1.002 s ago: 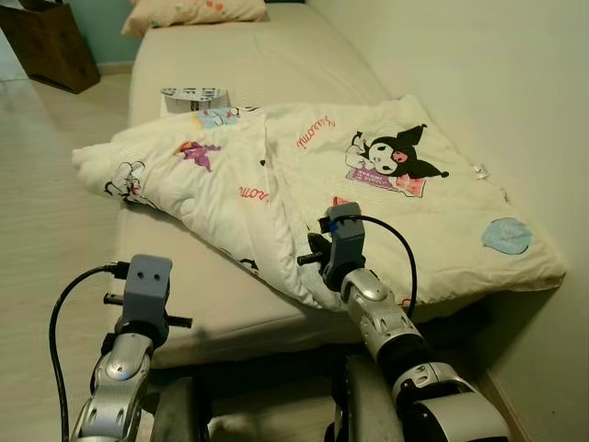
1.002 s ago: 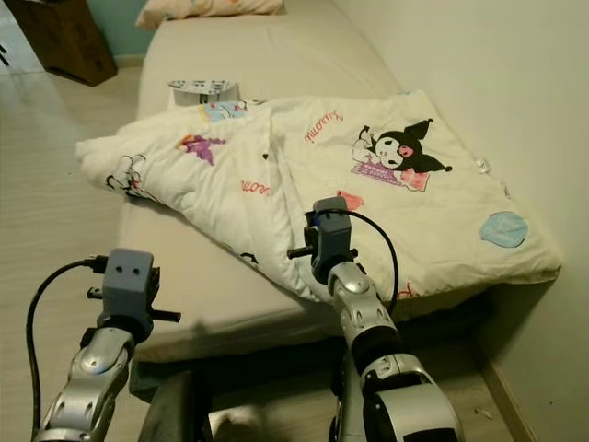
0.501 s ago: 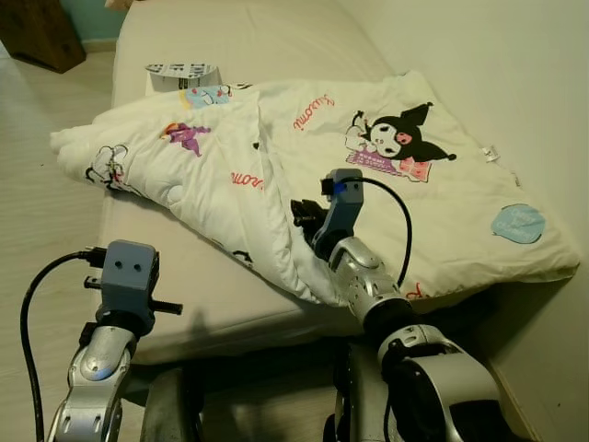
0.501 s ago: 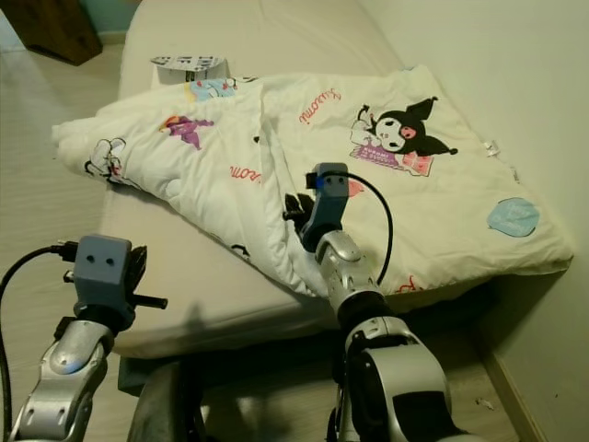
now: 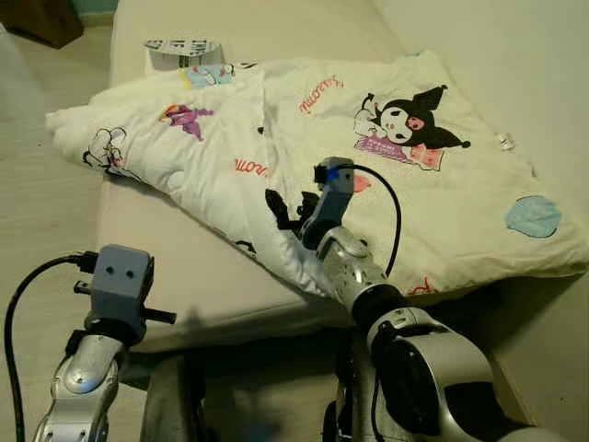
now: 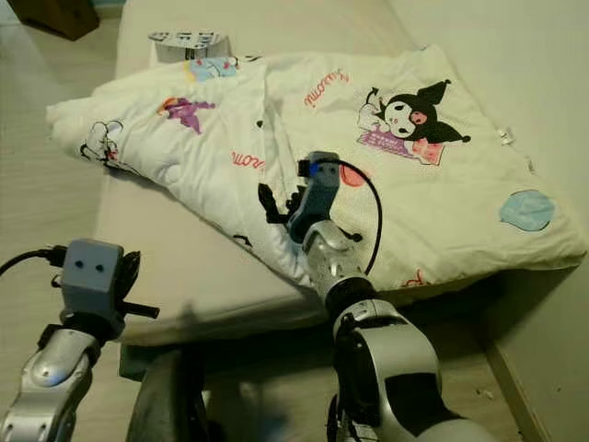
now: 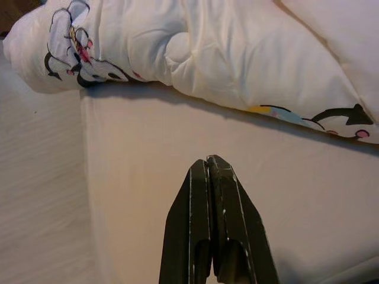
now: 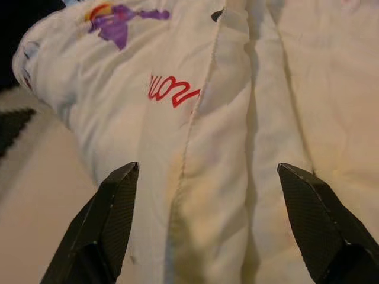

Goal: Clean up the room

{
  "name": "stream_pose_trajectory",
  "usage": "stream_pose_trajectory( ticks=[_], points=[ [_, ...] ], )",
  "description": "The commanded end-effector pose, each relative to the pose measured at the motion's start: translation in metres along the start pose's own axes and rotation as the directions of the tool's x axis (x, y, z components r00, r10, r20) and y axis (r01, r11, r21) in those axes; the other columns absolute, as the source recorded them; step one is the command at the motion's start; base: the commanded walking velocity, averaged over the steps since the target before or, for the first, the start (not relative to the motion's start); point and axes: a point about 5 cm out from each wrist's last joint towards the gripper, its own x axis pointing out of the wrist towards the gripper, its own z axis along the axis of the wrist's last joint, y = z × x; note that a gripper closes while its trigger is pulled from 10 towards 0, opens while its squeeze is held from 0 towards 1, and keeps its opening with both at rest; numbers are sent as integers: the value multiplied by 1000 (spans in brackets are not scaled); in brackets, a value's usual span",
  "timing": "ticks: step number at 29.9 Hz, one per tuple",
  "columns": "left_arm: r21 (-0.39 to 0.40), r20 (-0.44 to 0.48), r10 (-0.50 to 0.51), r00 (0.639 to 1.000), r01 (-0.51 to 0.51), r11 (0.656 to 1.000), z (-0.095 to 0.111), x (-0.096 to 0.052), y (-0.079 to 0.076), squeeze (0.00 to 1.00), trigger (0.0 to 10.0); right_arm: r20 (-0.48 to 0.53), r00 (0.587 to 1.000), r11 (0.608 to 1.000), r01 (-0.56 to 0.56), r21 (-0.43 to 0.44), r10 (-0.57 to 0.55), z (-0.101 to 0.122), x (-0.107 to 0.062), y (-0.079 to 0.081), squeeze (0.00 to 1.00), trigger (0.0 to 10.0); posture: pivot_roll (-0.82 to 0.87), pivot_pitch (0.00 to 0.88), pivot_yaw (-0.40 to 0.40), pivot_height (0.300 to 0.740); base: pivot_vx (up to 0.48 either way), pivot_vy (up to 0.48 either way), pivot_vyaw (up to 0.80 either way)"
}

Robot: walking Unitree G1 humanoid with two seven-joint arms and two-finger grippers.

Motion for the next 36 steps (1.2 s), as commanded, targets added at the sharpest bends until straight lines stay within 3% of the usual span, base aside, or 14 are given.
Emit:
stream_pose_trajectory(
  ticks=[1, 6, 10, 11, 13, 14, 18, 21, 28, 33, 34, 35, 36],
  points=[
    [19, -29, -14, 999, 14, 1000, -3, -6, 3, 0, 10000, -20, 1000, 999, 10, -40, -11, -6, -1, 0, 1000, 10000, 150, 403, -52, 541, 0, 0, 0],
    [32, -27, -23, 999, 24, 999, 2, -6, 5, 0, 10000, -63, 997, 988, 23, -153, -33, -13, -3, 0, 1000, 10000, 169, 411, -48, 541, 0, 0, 0],
    [35, -27, -26, 999, 27, 999, 4, -5, 5, 0, 10000, -101, 994, 988, 19, -150, -35, -19, -4, 2, 996, 10000, 178, 414, -46, 541, 0, 0, 0],
    [31, -26, -39, 999, 40, 999, 6, -5, 5, 0, 10000, -127, 991, 992, 34, -123, -50, -25, -5, 1, 0, 10000, 196, 421, -42, 541, 0, 0, 0],
    [-26, -3, -112, 994, 112, 993, 15, -4, -3, 0, 10000, -173, 980, 995, 91, -32, -95, -33, -8, -1, 0, 10000, 214, 429, -39, 541, 0, 0, 0],
    [-26, -3, -112, 994, 112, 993, 15, -4, -3, 0, 10000, -173, 980, 995, 91, -32, -95, -33, -8, -1, 0, 10000, 214, 429, -39, 541, 0, 0, 0],
    [-112, 57, -298, 953, 302, 947, 33, -6, -23, 0, 10000, -206, 964, 983, 181, 34, -170, -37, -9, -6, 0, 10000, 222, 432, -36, 541, 0, 0, 0],
    [-129, 68, -344, 937, 350, 928, 38, -7, -29, 0, 10000, -196, 964, 980, 192, 48, -179, -35, -9, -8, 0, 10000, 222, 432, -36, 541, 0, 0, 0],
    [-116, 67, -360, 931, 365, 924, 40, -8, -30, 0, 10000, -155, 969, 979, 199, 38, -191, -27, -7, -10, 0, 10000, 221, 418, -32, 541, 0, 0, 0],
    [-114, 54, -358, 932, 361, 925, 39, -8, -28, 0, 10000, -195, 963, 980, 194, 30, -185, -34, -9, -11, 0, 10000, 219, 408, -29, 541, 0, 0, 0],
    [-114, 46, -360, 932, 363, 925, 39, -8, -28, 0, 10000, -201, 963, 981, 193, 37, -182, -35, -9, -11, 0, 5059, 220, 406, -29, 541, 0, 0, 0],
    [-114, 42, -361, 932, 364, 925, 39, -8, -28, 0, 10000, -204, 962, 980, 192, 42, -180, -35, -10, -11, 0, 5059, 220, 406, -29, 541, 0, 0, 0],
    [-114, 39, -362, 931, 364, 924, 39, -8, -27, 0, 10000, -206, 962, 980, 195, 48, -181, -36, -10, -11, 0, 1216, 219, 404, -28, 541, 0, 0, 0]
  ],
)
